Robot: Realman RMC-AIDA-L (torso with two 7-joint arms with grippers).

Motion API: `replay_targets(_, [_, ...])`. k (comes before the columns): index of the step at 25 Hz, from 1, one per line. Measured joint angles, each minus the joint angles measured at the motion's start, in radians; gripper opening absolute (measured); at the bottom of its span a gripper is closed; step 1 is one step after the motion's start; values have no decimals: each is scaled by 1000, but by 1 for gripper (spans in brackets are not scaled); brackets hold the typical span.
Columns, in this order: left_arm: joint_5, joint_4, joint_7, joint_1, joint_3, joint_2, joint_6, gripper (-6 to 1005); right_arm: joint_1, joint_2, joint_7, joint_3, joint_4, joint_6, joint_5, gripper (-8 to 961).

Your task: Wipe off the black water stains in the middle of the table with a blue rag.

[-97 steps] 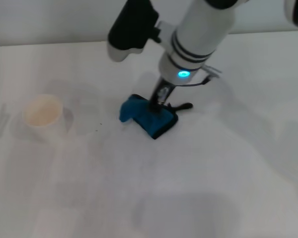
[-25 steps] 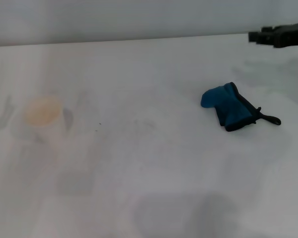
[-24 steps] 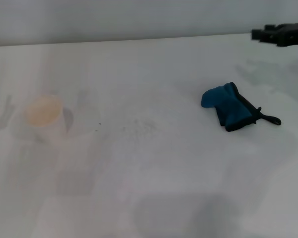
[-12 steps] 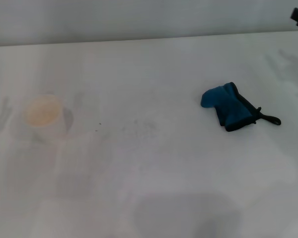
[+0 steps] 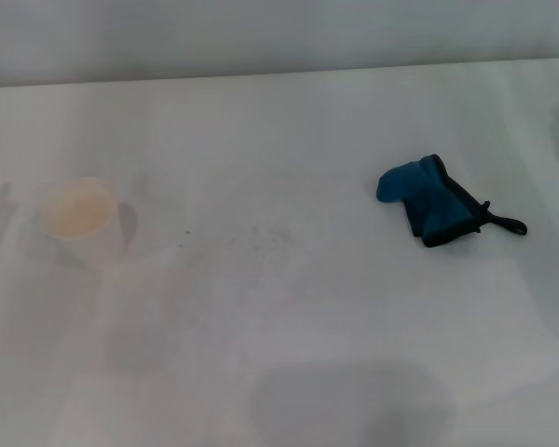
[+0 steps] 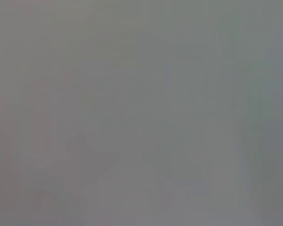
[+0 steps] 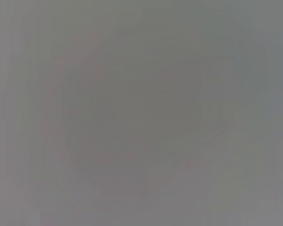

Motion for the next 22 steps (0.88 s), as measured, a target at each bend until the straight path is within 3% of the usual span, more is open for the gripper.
replay_targets(22, [-1,-7,0,-17,0,-2,-45,890,-5,5,-104,-3,48,-19,8,489])
